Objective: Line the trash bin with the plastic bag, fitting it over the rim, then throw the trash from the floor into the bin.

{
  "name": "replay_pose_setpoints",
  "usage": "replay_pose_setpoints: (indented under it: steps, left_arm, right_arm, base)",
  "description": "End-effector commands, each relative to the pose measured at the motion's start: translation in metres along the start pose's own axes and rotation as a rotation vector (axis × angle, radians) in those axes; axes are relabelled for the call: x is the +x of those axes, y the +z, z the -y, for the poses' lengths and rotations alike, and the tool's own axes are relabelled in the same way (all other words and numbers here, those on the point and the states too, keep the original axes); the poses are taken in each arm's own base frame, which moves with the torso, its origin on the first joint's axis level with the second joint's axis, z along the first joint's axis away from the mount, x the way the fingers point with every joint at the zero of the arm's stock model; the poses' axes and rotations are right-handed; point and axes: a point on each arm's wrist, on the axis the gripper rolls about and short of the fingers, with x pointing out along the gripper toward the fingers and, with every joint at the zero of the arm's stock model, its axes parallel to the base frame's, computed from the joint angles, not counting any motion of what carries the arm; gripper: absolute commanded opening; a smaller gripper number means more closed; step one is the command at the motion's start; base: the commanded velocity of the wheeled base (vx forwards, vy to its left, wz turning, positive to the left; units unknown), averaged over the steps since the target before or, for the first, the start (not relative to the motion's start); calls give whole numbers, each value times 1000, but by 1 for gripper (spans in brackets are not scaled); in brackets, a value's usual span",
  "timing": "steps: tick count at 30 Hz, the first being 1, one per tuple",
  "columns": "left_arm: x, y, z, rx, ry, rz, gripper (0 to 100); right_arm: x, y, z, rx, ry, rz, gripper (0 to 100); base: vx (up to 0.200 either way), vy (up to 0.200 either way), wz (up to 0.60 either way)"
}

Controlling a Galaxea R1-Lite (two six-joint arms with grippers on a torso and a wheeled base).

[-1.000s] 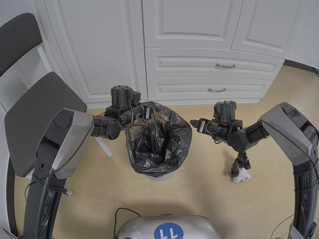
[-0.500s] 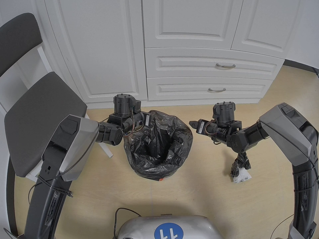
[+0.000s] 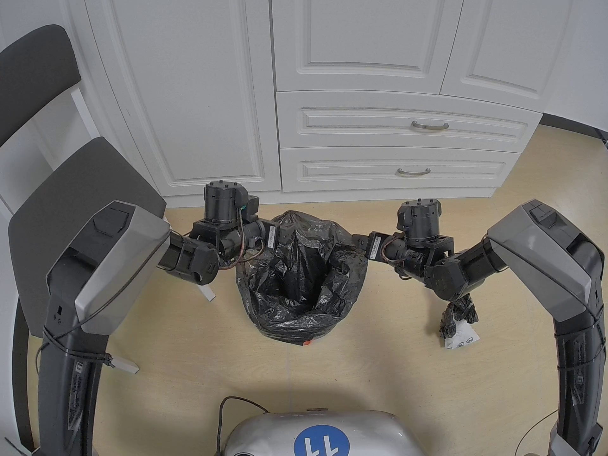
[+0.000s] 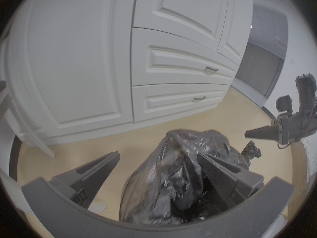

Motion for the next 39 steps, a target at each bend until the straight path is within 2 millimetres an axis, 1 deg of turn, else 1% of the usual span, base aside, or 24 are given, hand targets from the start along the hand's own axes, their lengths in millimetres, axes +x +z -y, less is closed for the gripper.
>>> replay_pose_setpoints:
  steps: [1, 2, 3, 4, 5, 9, 12, 14, 17, 20, 21, 26, 32, 36, 39]
  left_arm:
    - [-47, 10, 6, -75, 143, -4, 100]
    - [-47, 8, 13, -159, 191, 12, 100]
    - [-47, 8, 13, -159, 191, 12, 100]
    - [-46, 6, 20, -291, 269, 29, 100]
    - [-44, 3, 20, -312, 291, 23, 100]
    - [-42, -10, 13, -330, 312, -8, 100]
    - [-40, -15, 11, -361, 319, -18, 100]
    - [-40, -18, 12, -375, 320, -25, 100]
    - [-39, -27, 9, -385, 328, -36, 100]
    - [-39, -27, 9, -385, 328, -36, 100]
    - [-35, -40, 4, -404, 341, -47, 100]
    - [-28, -54, -4, -410, 360, -59, 100]
    - [-35, -65, -4, -428, 340, -85, 100]
    - [-32, -69, -6, -435, 316, -92, 100]
    - [-29, -78, -18, -445, 339, -98, 100]
  right_arm:
    - [28, -19, -5, 5, -21, 64, 100]
    - [31, -20, -5, 10, -31, 73, 100]
    - [31, -20, -5, 10, -31, 73, 100]
    - [37, -25, -6, 8, -33, 72, 100]
    - [40, -30, -5, 8, -35, 68, 100]
    - [48, -44, -3, 2, -41, 48, 100]
    - [53, -48, 1, 3, -49, 44, 100]
    - [58, -51, 7, 0, -63, 39, 100]
    - [66, -52, 23, 5, -93, 37, 100]
    - [66, -52, 23, 5, -93, 37, 100]
    - [77, -53, 34, 14, -110, 49, 100]
    - [78, -56, 35, 20, -111, 44, 100]
    - [76, -52, 32, 25, -101, 59, 100]
    - [75, -49, 30, 29, -98, 66, 100]
    - [74, -47, 29, 29, -95, 68, 100]
  base:
    - [0, 0, 0]
    - [0, 0, 0]
    - [0, 0, 0]
    - [0, 0, 0]
    - [0, 0, 0]
    - [0, 0, 0]
    - [0, 0, 0]
    - [0, 0, 0]
    - [0, 0, 0]
    - [0, 0, 0]
    - [0, 0, 0]
    - [0, 0, 0]
    - [0, 0, 0]
    - [0, 0, 0]
    - [0, 0, 0]
